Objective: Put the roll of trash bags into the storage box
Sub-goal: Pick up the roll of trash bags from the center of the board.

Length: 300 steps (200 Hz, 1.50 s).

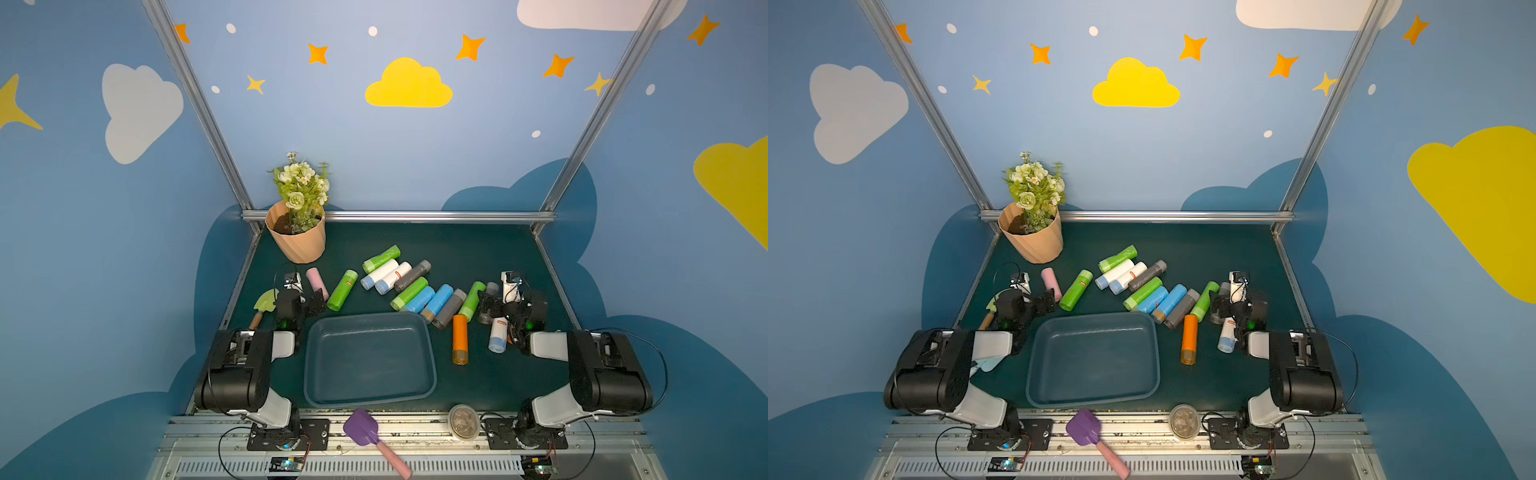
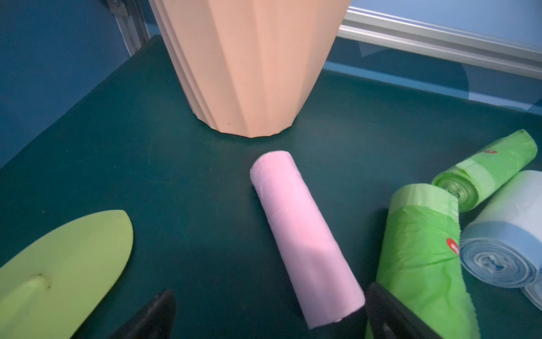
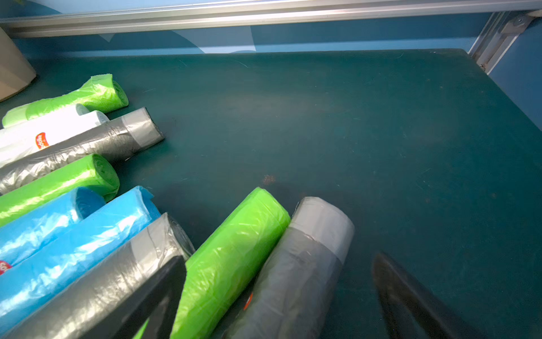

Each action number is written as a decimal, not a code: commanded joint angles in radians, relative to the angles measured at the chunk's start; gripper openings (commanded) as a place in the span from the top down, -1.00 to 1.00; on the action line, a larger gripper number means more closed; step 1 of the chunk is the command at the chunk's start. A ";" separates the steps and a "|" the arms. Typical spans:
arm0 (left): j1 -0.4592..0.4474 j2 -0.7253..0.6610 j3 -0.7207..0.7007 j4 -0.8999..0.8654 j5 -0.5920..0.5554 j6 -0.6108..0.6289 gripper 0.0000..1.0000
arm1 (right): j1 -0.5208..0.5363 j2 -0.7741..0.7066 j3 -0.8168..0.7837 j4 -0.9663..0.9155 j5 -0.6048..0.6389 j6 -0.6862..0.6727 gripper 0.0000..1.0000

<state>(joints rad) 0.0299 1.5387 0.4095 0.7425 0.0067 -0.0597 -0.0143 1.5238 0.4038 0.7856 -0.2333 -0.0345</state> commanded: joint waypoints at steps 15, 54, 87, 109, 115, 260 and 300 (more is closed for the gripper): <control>-0.001 -0.015 0.017 -0.011 -0.007 0.008 -1.00 | -0.002 -0.017 -0.005 0.012 -0.009 -0.005 -0.93; 0.001 -0.014 0.017 -0.011 -0.007 0.006 -1.00 | -0.002 -0.016 0.001 0.005 -0.005 -0.004 -0.93; 0.001 -0.015 0.017 -0.010 -0.005 0.009 -1.00 | -0.001 -0.016 0.000 0.007 -0.006 -0.003 -0.94; -0.001 -0.015 0.017 -0.011 -0.006 0.008 -1.00 | -0.002 -0.016 0.001 0.005 -0.006 -0.002 -0.93; -0.001 -0.015 0.017 -0.011 -0.007 0.009 -1.00 | -0.003 -0.016 0.001 0.006 -0.006 -0.003 -0.94; -0.001 -0.050 0.004 -0.013 -0.020 0.002 -1.00 | 0.031 -0.114 -0.083 0.069 0.176 0.031 -0.94; -0.042 -0.297 0.059 -0.316 -0.113 -0.028 -1.00 | 0.087 -0.379 0.057 -0.414 0.328 0.132 -0.94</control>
<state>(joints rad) 0.0189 1.3823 0.4099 0.6418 -0.0269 -0.0612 0.0357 1.2575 0.3481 0.6544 -0.0128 0.0223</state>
